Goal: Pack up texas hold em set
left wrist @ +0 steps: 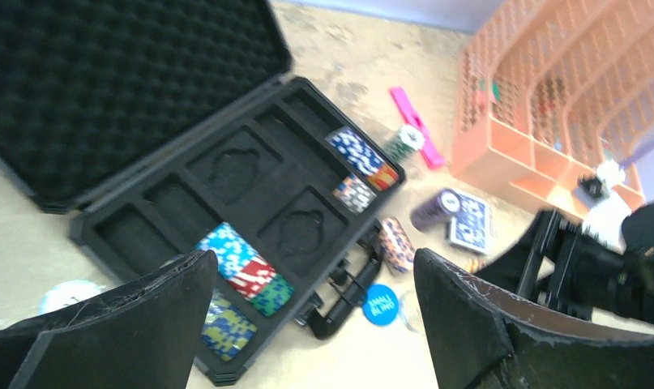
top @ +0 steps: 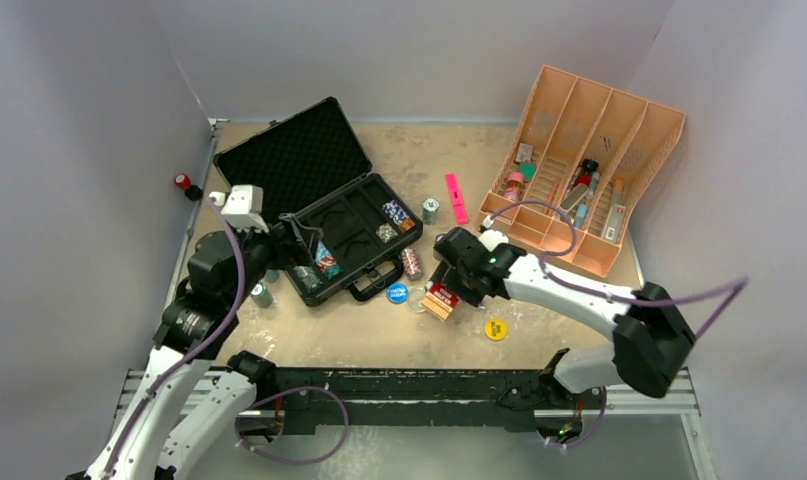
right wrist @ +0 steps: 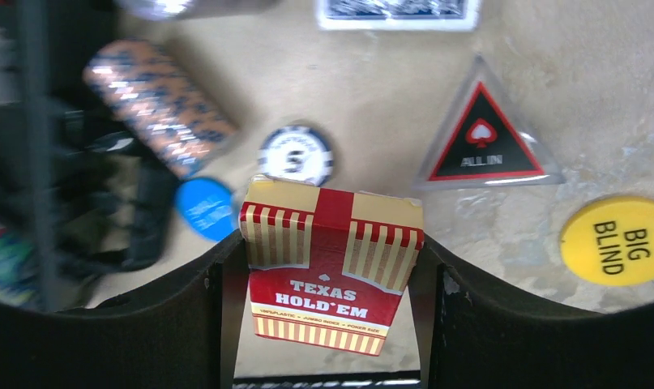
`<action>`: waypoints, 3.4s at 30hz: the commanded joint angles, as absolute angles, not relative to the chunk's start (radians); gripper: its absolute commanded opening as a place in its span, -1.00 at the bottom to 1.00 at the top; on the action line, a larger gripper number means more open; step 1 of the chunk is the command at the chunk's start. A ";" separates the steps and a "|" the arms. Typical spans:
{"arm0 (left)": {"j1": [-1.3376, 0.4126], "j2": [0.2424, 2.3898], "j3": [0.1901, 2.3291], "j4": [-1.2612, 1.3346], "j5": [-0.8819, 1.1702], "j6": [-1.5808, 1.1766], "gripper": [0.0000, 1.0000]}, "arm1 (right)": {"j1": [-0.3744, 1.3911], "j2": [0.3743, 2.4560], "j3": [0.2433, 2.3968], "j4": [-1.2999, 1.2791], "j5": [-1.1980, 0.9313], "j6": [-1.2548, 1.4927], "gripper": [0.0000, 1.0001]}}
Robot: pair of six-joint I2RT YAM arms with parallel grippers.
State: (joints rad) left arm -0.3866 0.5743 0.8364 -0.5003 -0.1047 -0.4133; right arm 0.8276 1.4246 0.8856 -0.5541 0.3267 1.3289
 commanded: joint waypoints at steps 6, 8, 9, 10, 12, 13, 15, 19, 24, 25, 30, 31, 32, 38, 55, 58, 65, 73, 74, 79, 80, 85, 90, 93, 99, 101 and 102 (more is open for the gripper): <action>-0.390 0.617 0.583 -0.051 0.317 -0.798 0.73 | 0.688 1.160 0.815 -0.252 0.149 1.224 0.01; -0.392 0.635 0.530 0.039 0.331 -0.854 0.73 | 0.665 1.143 0.814 -0.201 0.107 1.222 0.01; -0.394 0.650 0.519 0.069 0.330 -0.872 0.73 | 0.658 1.141 0.818 -0.179 0.091 1.220 0.02; -0.401 0.676 0.510 0.104 0.337 -0.887 0.73 | 0.653 1.142 0.828 -0.157 0.074 1.221 0.02; -0.432 0.710 0.487 0.189 0.330 -0.922 0.74 | 0.646 1.152 0.846 -0.116 0.044 1.221 0.05; -0.454 0.726 0.473 0.240 0.319 -0.939 0.81 | 0.645 1.158 0.856 -0.101 0.029 1.227 0.06; -0.510 0.752 0.449 0.327 0.274 -0.953 0.84 | 0.643 1.173 0.874 -0.066 0.002 1.231 0.07; -0.659 0.836 0.457 0.399 0.134 -0.926 0.86 | 0.639 1.191 0.913 -0.032 -0.030 1.243 0.07; -0.838 1.013 0.506 0.472 -0.009 -0.858 0.69 | 0.622 1.202 0.934 -0.007 -0.050 1.284 0.07; -0.859 1.042 0.509 0.501 -0.028 -0.840 0.64 | 0.619 1.205 0.933 0.002 -0.055 1.294 0.07; -0.911 1.133 0.532 0.601 -0.132 -0.766 0.48 | 0.609 1.225 0.918 0.050 -0.091 1.351 0.07; -0.913 1.144 0.536 0.617 -0.141 -0.759 0.42 | 0.607 1.225 0.913 0.060 -0.095 1.363 0.07; -0.915 1.154 0.539 0.633 -0.149 -0.747 0.37 | 0.606 1.226 0.908 0.070 -0.096 1.374 0.07; -0.917 1.159 0.497 0.750 -0.223 -0.729 0.09 | 0.594 1.238 0.914 0.083 -0.100 1.392 0.07; -0.916 1.210 0.524 0.825 -0.230 -0.756 -0.46 | 0.517 1.301 0.959 0.076 -0.257 1.346 0.11; -0.910 1.223 0.543 0.823 -0.217 -0.744 -0.87 | 0.510 1.304 0.959 0.101 -0.281 1.314 0.32; -0.754 1.201 0.608 0.687 -0.073 -0.862 -1.00 | 0.473 1.272 1.030 0.003 -0.155 1.100 0.95; -0.542 1.122 0.748 0.240 0.013 -0.897 -1.00 | 0.455 1.176 1.057 -0.086 0.068 0.953 0.96; -0.512 1.118 0.762 0.190 0.025 -0.897 -1.00 | 0.455 1.165 1.047 -0.079 0.078 0.941 0.95; -0.355 1.133 0.881 -0.102 0.019 -0.745 -1.00 | 0.455 1.133 1.003 -0.047 0.086 0.891 0.90; -0.326 1.141 0.903 -0.138 0.017 -0.722 -1.00 | 0.455 1.132 0.997 -0.044 0.087 0.884 0.89; -0.223 1.238 0.985 -0.229 0.151 -0.668 -1.00 | 0.455 1.157 1.011 -0.068 0.089 0.843 0.87; -0.187 1.311 1.006 -0.278 0.204 -0.639 -1.00 | 0.455 1.149 0.989 -0.060 0.091 0.829 0.86; -0.169 1.354 0.998 -0.262 0.233 -0.653 -1.00 | 0.455 1.143 0.976 -0.038 0.081 0.827 0.85; -0.166 1.442 1.015 -0.183 0.272 -0.704 -1.00 | 0.455 1.160 0.976 -0.034 0.069 0.818 0.83; -0.163 1.463 1.022 -0.168 0.277 -0.718 -1.00 | 0.456 1.162 0.976 -0.034 0.074 0.815 0.83; -0.163 1.471 1.023 -0.163 0.277 -0.724 -1.00 | 0.456 1.163 0.976 -0.033 0.077 0.815 0.83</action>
State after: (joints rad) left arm -0.1646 1.4410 0.9745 -0.2550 0.2333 -0.6880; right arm 0.4561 1.1652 0.9730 -0.0711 0.0624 0.8429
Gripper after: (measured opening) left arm 0.211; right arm 0.918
